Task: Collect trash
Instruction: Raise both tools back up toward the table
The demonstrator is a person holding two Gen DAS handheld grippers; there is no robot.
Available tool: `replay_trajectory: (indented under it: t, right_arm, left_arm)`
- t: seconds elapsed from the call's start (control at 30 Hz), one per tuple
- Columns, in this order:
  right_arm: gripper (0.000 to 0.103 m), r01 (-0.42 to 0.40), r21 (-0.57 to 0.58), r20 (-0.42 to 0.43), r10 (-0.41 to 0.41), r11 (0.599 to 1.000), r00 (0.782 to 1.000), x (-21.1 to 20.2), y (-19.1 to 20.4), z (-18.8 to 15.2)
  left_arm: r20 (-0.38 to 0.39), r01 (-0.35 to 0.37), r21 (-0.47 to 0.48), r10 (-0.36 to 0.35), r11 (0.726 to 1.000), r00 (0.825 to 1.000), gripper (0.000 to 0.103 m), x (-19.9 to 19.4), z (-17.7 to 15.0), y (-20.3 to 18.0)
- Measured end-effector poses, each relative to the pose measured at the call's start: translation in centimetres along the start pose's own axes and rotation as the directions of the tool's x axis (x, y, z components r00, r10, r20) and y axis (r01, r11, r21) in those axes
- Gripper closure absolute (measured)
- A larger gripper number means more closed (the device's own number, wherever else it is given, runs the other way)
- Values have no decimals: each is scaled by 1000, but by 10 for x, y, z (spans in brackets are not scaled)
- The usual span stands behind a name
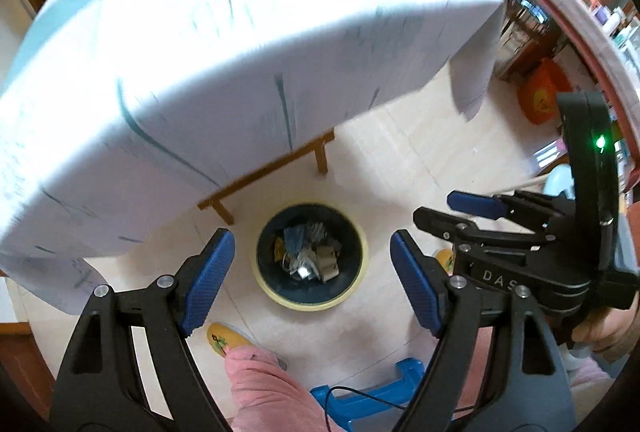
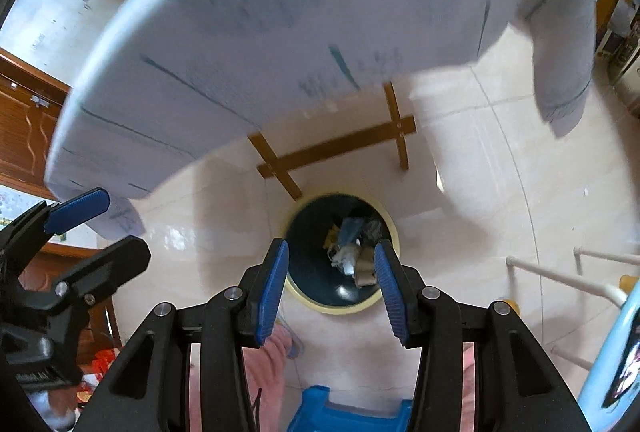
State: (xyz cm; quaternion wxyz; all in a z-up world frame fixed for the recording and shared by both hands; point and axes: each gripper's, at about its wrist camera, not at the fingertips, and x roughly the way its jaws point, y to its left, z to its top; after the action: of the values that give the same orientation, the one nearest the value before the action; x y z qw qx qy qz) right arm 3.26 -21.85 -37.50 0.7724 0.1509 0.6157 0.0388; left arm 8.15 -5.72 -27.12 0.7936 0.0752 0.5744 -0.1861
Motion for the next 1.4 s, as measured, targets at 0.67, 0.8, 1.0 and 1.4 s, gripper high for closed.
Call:
replay_trajectory:
  t: [0.67, 0.8, 1.0, 1.4]
  right_arm:
    - [48, -56, -99, 308, 84, 994, 948, -173, 78, 96]
    - [48, -64, -159, 328, 114, 985, 938, -184, 96, 138]
    - [45, -94, -226, 352, 172, 969, 920, -200, 123, 209]
    - [37, -95, -224, 317, 165, 970, 934, -141, 142, 358]
  left_arm:
    - [273, -35, -108, 63, 994, 960, 25, -156, 102, 80]
    - [286, -45, -144, 85, 989, 955, 25, -173, 130, 113]
    - [294, -10, -225, 78, 974, 952, 25, -187, 172, 166]
    - [253, -95, -291, 172, 952, 952, 25, -142, 262, 254]
